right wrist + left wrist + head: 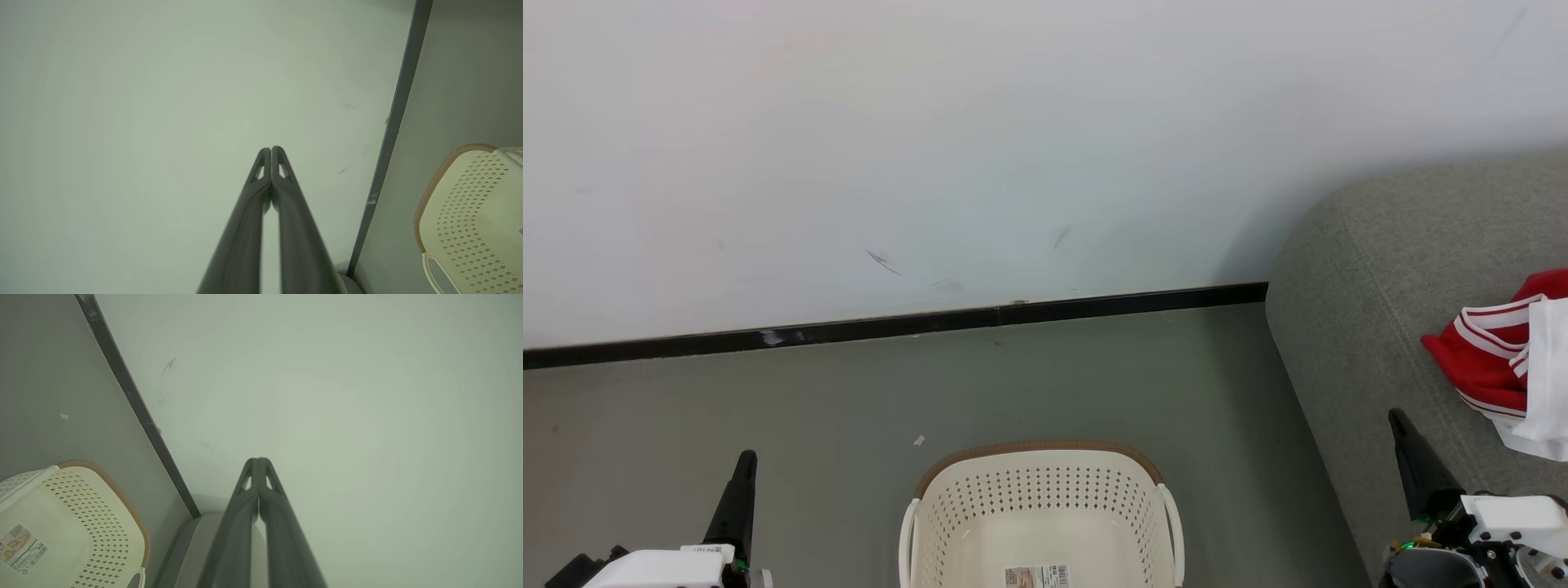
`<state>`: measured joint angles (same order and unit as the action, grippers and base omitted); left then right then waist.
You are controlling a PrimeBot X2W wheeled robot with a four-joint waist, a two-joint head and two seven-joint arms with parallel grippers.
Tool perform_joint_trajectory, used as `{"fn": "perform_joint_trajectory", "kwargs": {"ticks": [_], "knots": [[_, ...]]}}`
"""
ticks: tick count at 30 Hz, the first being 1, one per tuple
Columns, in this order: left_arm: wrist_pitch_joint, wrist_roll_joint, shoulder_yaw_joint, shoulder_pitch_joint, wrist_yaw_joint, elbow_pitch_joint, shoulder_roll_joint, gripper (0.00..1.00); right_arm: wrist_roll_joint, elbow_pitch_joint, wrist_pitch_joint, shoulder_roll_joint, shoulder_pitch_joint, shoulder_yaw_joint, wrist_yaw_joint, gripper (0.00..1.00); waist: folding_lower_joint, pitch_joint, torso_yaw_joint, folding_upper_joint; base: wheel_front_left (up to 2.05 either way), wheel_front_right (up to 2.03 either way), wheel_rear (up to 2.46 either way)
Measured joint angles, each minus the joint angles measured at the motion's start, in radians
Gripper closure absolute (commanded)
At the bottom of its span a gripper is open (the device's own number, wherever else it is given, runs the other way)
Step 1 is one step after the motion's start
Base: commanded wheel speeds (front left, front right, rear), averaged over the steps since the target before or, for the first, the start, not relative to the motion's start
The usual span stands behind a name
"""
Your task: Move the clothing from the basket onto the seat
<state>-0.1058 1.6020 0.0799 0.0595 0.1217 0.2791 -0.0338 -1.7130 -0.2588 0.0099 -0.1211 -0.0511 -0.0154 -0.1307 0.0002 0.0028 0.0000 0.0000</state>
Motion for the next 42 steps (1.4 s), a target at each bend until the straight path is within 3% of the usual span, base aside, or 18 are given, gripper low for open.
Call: {"fn": "perform_joint_trajectory", "kwargs": {"ticks": [42], "knots": [[0.0,0.0,0.001,0.0,0.0,-0.001,0.0,1.0,0.008,-0.001,0.001,0.007,0.0,-0.006,0.0,1.0,-0.0001,0.0,0.0,0.0,0.0,0.0,0.0]]}}
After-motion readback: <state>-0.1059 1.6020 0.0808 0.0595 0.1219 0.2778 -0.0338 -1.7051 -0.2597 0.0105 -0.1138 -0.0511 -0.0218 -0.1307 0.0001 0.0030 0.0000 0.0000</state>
